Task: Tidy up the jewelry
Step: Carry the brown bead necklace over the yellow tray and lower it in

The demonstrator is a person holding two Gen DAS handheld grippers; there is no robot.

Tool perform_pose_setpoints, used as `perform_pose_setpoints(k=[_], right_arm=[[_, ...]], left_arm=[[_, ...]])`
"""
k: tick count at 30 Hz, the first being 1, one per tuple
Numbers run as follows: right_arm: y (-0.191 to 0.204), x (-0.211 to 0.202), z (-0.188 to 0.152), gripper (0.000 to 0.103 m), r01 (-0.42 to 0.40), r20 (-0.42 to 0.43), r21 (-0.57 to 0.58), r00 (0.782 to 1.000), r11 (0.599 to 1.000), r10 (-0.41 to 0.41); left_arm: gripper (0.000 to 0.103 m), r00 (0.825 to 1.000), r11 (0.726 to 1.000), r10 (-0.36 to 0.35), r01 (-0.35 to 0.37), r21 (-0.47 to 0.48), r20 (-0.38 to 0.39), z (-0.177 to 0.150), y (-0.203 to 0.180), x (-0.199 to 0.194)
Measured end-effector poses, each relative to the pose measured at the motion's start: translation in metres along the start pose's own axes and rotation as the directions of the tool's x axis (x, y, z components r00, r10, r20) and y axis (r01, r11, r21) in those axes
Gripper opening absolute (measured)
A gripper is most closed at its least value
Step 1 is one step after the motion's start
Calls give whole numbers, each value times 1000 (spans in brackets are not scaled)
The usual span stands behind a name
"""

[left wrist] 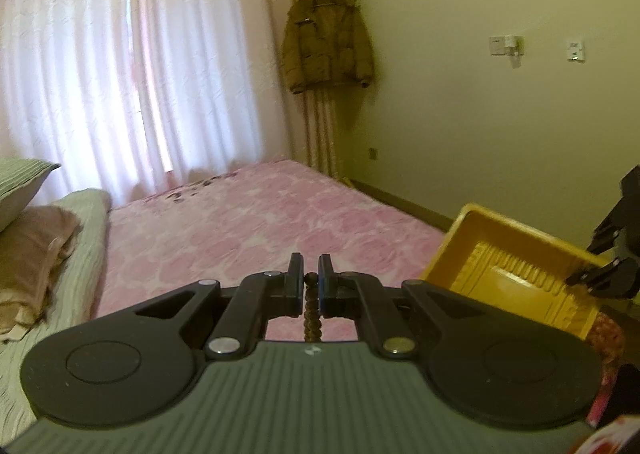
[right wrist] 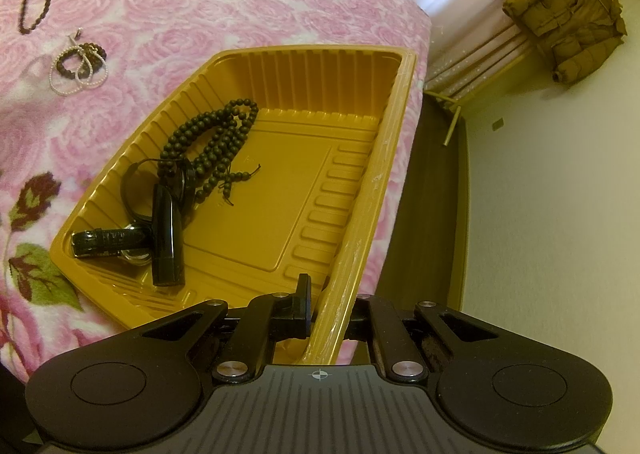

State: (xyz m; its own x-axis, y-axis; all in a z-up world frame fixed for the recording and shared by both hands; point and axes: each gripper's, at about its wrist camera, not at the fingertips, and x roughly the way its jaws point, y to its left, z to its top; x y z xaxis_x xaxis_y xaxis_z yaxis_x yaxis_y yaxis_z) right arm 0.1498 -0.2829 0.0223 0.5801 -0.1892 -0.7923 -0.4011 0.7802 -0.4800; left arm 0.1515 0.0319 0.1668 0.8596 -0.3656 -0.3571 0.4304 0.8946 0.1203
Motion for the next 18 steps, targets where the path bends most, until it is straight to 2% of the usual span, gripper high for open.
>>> perform_pose_setpoints(k=[8, 18], right_arm=[[-1, -2, 1, 8, -4, 3, 4, 1000, 1000, 4], [-3, -3, -1, 8, -10, 11, 5, 1000, 1000, 10]], left_arm=[[6, 992, 992, -122, 122, 21, 18, 19, -51, 24], [6, 956, 957, -291, 290, 28, 37, 48, -126, 64]])
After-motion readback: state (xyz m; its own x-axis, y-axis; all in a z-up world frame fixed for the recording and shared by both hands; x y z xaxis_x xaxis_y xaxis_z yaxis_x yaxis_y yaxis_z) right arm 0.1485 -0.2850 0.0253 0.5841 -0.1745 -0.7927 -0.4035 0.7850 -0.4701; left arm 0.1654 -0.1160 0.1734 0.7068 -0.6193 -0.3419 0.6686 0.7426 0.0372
